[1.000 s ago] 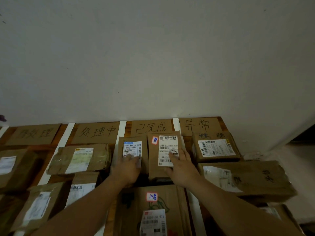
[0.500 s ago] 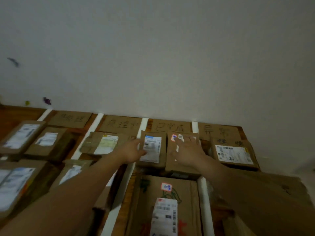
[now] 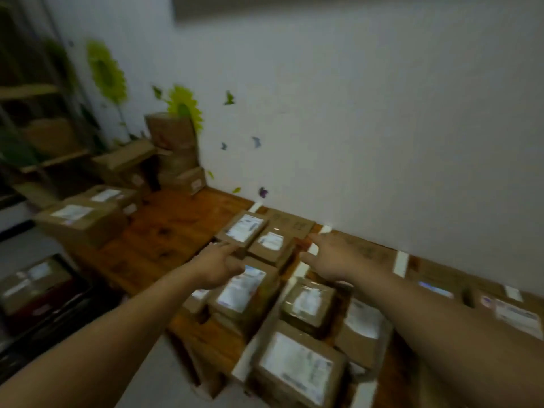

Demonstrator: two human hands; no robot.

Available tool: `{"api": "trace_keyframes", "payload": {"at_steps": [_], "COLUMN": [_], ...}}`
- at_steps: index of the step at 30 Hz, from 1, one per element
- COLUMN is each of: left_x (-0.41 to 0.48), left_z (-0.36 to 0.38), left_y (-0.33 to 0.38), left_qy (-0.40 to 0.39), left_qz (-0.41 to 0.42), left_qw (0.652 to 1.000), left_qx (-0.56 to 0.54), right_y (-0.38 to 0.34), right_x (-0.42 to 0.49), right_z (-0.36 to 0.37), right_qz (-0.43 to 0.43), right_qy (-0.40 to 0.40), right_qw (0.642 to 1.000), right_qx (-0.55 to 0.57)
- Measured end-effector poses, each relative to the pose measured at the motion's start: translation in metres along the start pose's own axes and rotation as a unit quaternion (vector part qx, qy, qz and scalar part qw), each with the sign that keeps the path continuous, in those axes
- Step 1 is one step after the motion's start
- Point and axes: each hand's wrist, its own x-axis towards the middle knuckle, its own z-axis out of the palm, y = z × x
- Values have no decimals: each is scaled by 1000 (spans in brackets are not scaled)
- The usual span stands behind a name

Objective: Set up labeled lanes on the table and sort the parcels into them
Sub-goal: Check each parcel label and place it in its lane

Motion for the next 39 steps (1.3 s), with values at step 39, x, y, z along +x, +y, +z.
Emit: {"api": "trace_keyframes", "payload": {"at_steps": [39], "left_x": [233], "left_z": [-285], "left_y": [-637], "left_qy": [24], "left_qz": [-141], "left_qw": [983], "left_qx": [-117], "right_y": [-557], "right_x": [479], "right_z": [146], "right_qz": [30], "right_qy": [-88], "right_qw": [992], "right_qx": [91]}}
